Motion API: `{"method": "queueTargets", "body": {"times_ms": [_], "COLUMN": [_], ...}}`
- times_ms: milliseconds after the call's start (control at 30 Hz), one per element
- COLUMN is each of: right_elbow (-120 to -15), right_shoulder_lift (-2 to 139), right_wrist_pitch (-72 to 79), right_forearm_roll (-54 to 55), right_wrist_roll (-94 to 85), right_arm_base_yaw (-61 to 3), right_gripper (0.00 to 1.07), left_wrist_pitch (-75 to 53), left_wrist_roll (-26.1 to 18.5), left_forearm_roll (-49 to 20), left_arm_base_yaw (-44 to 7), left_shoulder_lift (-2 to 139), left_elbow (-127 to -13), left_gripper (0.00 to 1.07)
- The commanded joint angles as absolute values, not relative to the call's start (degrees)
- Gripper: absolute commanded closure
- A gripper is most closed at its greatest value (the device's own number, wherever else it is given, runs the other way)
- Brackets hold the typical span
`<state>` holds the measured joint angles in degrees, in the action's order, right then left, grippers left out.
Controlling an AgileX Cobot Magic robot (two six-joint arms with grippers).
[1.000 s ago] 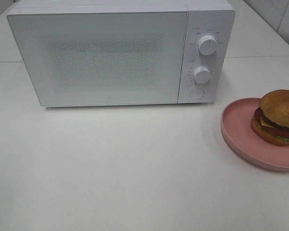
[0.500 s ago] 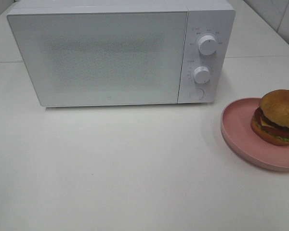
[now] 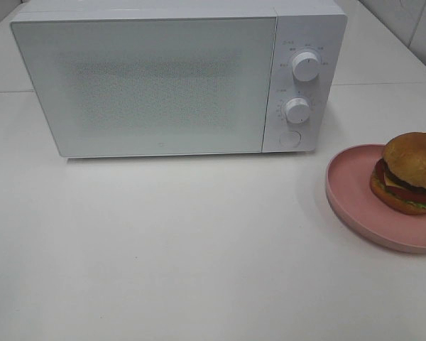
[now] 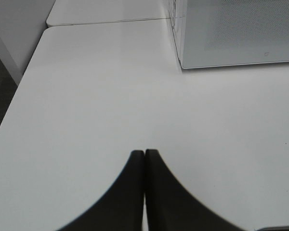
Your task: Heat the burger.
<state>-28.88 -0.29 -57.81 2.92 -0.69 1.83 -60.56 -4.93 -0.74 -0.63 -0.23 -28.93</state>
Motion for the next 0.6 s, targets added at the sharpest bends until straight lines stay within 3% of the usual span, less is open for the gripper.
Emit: {"method": "queueTargets", "body": {"times_ms": [33, 600], "right_elbow": [-28.9, -28.9], "right_shoulder_lift": [-1.7, -1.7], "right_wrist_pitch": [-57.4, -57.4], "right_forearm_roll": [2.7, 2.7], "right_wrist_roll": [-1.0, -1.0], "right_arm_base_yaw": [1.8, 1.8], "right_gripper": [0.44, 0.44], "left_wrist_pitch": [-59.7, -59.7], "left_wrist_roll": [-4.8, -4.8], "left_forearm_roll": [-0.9, -0.9], "left_arm_base_yaw": [-0.8, -0.8], "left_shoulder_lift": [-1.8, -1.8], "left_elbow": [-28.8, -28.8], "left_gripper": [1.06, 1.06]}}
